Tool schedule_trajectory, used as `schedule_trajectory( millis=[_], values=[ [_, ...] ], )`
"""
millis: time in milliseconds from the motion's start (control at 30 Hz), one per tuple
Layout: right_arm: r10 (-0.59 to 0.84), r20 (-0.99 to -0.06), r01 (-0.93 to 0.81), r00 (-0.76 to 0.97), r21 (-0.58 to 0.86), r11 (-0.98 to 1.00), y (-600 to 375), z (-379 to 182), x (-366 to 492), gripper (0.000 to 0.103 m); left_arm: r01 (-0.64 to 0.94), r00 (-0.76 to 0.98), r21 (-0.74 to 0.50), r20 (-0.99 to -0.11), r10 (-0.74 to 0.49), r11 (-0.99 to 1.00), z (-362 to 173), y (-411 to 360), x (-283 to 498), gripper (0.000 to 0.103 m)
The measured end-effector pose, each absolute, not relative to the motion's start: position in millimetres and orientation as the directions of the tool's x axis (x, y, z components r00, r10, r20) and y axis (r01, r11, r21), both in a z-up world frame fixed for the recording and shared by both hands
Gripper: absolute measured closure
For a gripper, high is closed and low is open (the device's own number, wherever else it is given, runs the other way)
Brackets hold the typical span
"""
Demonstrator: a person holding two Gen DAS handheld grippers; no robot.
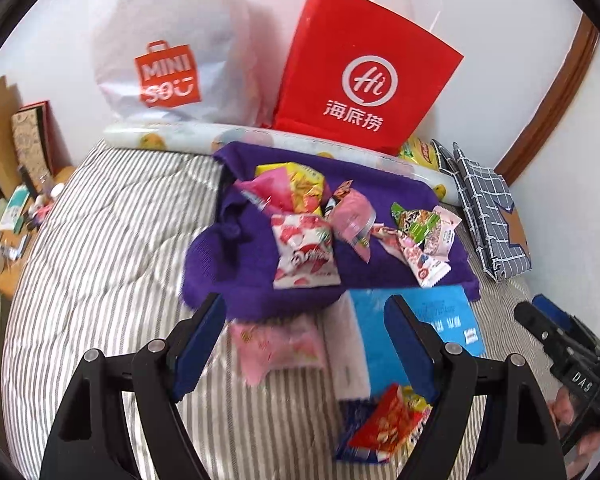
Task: Organize snacks
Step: 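Grasp the yellow chip bag with the right tool while the left tool reaches the pink packet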
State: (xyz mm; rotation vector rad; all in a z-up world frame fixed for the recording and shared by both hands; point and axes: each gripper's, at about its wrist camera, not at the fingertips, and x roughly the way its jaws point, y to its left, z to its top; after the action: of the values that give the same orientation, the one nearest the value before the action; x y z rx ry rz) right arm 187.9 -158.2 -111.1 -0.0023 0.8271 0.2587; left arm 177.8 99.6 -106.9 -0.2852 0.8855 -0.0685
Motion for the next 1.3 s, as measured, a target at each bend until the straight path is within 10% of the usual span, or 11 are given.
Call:
schedule_trajectory(
  millis=[567,800,1300],
  values=[
    [0.334,-0.793,-0.361,0.510,0.155,0.920,-109,-150,121,0.062,-0.029,0.639,-0.272,-0.745,-0.192,0.962,-102,103,127,0.022],
    [0.287,-0.819,-0.390,0.496,0.085,0.917,-99,-165,112,0.090,-0.028,0.634,-0.281,-0.747,-0.201,0.959,-104,100,125,0.022],
    [0.209,-0.812,-0.370,0.545,-0.009,0.929,-172,-148,106,0.091,-0.028,0.621,-0.295,-0.754,-0.215,0.955,-113,93,129,0.022]
  ],
)
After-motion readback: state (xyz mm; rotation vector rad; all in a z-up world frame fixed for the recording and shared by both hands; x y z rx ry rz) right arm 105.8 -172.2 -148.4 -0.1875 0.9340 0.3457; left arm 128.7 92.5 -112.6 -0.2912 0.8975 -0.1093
